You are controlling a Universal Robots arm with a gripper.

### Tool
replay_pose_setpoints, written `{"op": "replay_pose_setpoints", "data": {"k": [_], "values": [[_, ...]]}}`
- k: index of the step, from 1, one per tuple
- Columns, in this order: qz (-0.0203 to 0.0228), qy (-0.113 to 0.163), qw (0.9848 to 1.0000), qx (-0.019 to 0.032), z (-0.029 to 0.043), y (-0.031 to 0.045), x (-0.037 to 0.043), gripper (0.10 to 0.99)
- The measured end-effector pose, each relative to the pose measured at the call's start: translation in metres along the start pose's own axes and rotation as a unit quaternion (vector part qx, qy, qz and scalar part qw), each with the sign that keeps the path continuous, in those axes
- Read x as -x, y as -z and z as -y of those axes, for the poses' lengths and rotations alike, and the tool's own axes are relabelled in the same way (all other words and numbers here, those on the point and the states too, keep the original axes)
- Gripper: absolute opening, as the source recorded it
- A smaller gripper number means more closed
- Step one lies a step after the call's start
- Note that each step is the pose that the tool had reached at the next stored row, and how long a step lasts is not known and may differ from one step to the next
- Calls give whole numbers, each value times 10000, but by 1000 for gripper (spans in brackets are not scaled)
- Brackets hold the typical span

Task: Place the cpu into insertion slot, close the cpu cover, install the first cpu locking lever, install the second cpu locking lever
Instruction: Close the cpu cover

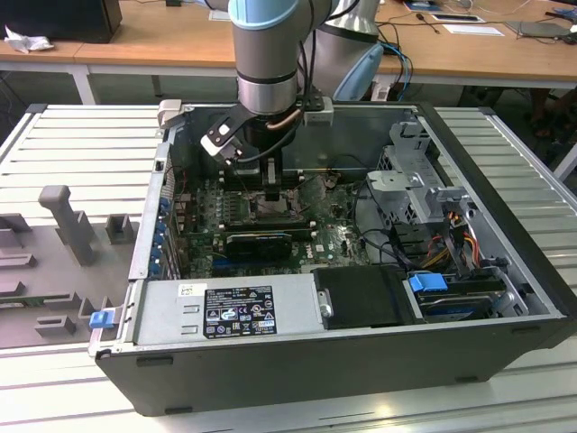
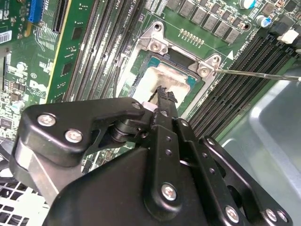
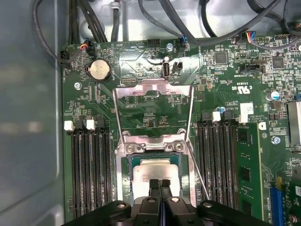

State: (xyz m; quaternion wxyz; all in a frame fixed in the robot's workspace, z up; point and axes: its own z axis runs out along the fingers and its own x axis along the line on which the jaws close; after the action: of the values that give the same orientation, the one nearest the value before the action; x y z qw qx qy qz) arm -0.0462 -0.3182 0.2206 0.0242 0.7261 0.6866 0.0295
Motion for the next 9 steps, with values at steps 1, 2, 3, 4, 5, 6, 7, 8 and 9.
{"op": "replay_pose_setpoints", "data": {"k": [1,2,3,4,5,6,7,8,9], "values": [[1,-1,10000,-1,-5,1,1,106],[1,-3,10000,-2,-12,0,1,106],[3,-6,10000,-11,-48,-2,2,106],[2,-8,10000,-20,-85,-5,4,106],[1,-9,10000,-26,-116,-8,4,106],[1,-9,10000,-26,-126,-9,4,106],[2,-10,10000,-28,-135,-9,4,106],[2,-10,10000,-28,-142,-10,3,106],[2,-10,10000,-28,-142,-10,3,106]]}}
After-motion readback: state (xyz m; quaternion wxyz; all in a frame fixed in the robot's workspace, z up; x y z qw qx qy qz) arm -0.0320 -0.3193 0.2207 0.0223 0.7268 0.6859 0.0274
